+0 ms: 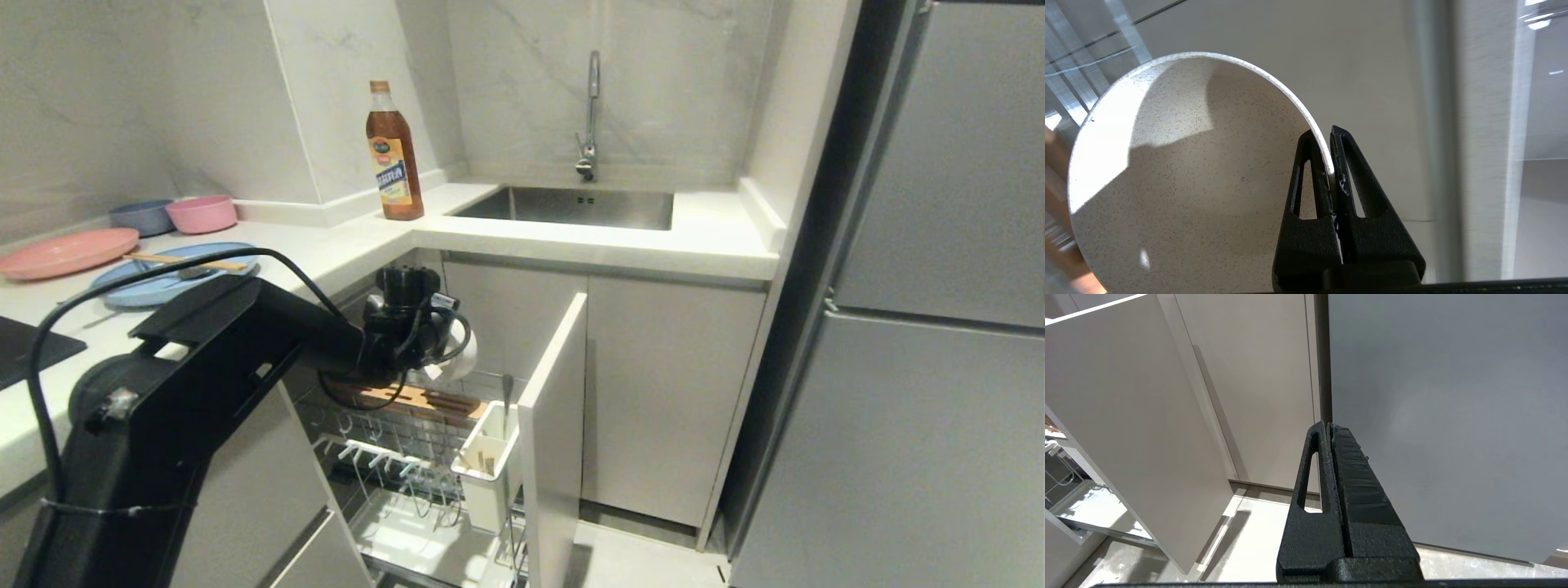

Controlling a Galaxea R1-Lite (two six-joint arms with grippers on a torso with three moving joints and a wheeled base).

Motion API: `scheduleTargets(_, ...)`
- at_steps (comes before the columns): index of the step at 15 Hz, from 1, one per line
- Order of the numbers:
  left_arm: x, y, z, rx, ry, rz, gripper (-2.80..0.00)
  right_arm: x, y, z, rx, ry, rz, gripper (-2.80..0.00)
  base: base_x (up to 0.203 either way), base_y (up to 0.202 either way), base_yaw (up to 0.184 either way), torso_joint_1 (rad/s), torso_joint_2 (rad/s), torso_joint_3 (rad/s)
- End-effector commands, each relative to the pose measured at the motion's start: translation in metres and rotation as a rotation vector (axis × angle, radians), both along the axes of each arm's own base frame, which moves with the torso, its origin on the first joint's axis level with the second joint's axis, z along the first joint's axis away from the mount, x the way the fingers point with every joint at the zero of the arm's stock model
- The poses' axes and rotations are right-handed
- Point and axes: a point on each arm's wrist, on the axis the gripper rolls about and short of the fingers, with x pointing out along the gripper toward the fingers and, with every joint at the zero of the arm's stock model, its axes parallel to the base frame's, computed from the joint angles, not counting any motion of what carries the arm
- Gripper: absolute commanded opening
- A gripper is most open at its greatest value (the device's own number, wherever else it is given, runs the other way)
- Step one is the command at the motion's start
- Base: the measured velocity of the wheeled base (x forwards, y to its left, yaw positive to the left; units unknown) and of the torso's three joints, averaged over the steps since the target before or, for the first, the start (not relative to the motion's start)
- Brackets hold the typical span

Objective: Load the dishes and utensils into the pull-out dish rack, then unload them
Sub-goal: Pick up the bowl and place it in the cupboard

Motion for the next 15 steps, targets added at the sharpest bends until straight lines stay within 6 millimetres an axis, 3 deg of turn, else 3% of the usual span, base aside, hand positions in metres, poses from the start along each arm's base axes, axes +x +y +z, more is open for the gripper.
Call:
scheduleTargets(1,0.000,0.003,0.009,-0.011,-0.014,0.006,-2.80,0.000,0.000,0.000,0.000,0.001,0.000,-2.80,0.000,0.000,0.000,0.000,0.00,0.000)
scheduleTargets(6,-0.004,0.005,0.027,-0.022,-0.046,-0.004,-2.80,0.000,0.000,0.000,0.000,0.001,-0.004,-2.80,0.000,0.000,0.000,0.000,0.00,0.000)
scheduleTargets(15,-0.007,0.005,0.033,-0.028,-0.055,-0.001,-2.80,0.000,0.000,0.000,0.000,0.001,0.001,-2.80,0.000,0.000,0.000,0.000,0.00,0.000)
